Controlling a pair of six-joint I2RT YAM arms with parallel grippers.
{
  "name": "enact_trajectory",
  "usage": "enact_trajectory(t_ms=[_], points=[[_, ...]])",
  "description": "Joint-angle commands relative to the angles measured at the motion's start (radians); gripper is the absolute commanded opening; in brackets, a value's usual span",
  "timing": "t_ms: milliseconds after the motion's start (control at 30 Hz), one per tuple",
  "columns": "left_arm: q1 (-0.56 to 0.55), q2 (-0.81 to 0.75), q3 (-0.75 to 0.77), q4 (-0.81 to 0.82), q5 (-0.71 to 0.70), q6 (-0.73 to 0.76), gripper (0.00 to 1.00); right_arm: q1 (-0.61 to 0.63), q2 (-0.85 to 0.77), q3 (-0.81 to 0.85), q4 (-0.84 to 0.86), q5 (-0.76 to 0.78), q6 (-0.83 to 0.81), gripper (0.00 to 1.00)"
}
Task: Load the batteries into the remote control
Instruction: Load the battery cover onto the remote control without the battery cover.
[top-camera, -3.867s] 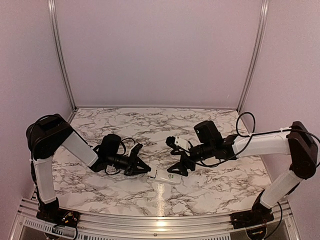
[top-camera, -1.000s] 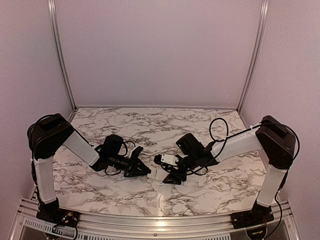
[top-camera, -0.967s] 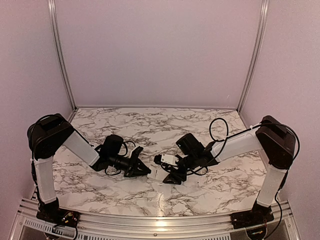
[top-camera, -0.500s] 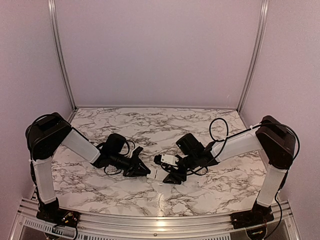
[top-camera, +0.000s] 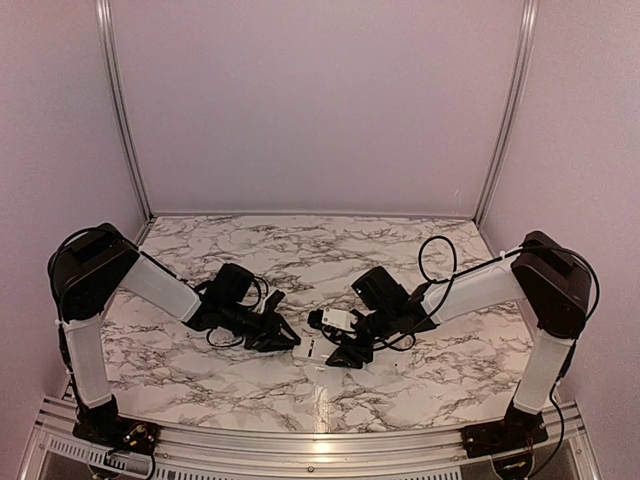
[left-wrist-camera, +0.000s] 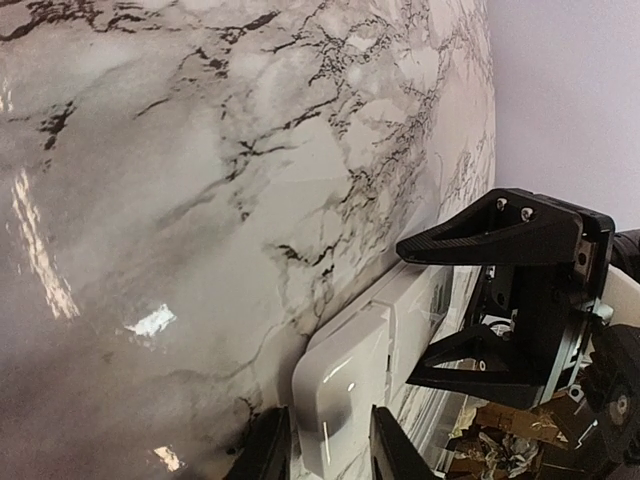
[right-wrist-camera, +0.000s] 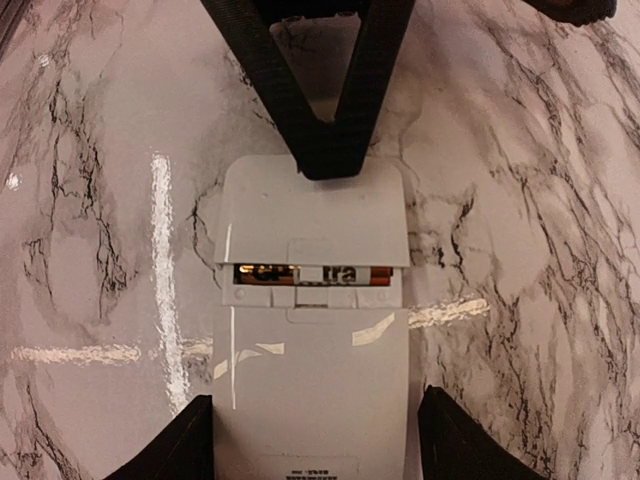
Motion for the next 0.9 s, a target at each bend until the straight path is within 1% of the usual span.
enact_trajectory(t_ms=[0, 133, 367, 500, 600, 867], points=[[-0.010, -0.014, 0.015, -0.115, -0.058, 0.057, 0.30, 0.010, 0.006, 0.034, -0.010, 0.004, -0.001, 0.66], [-0.022, -0.010, 0.031, -0.161, -0.075, 0.083, 0.30, 0.010, 0.008, 0.037, -0.012, 0.004, 0.001, 0.66], [-0.046, 0.008, 0.077, -0.281, -0.144, 0.148, 0.30, 0.010, 0.009, 0.040, -0.012, 0.005, 0.004, 0.64], [-0.060, 0.029, 0.094, -0.326, -0.174, 0.164, 0.27, 0.010, 0.009, 0.039, -0.011, 0.006, 0.007, 0.64], [-0.074, 0.039, 0.114, -0.389, -0.221, 0.186, 0.24, 0.010, 0.010, 0.036, -0.007, 0.007, 0.008, 0.62], [-0.104, 0.064, 0.121, -0.436, -0.272, 0.205, 0.25, 0.010, 0.014, 0.025, 0.013, 0.005, 0.017, 0.57]])
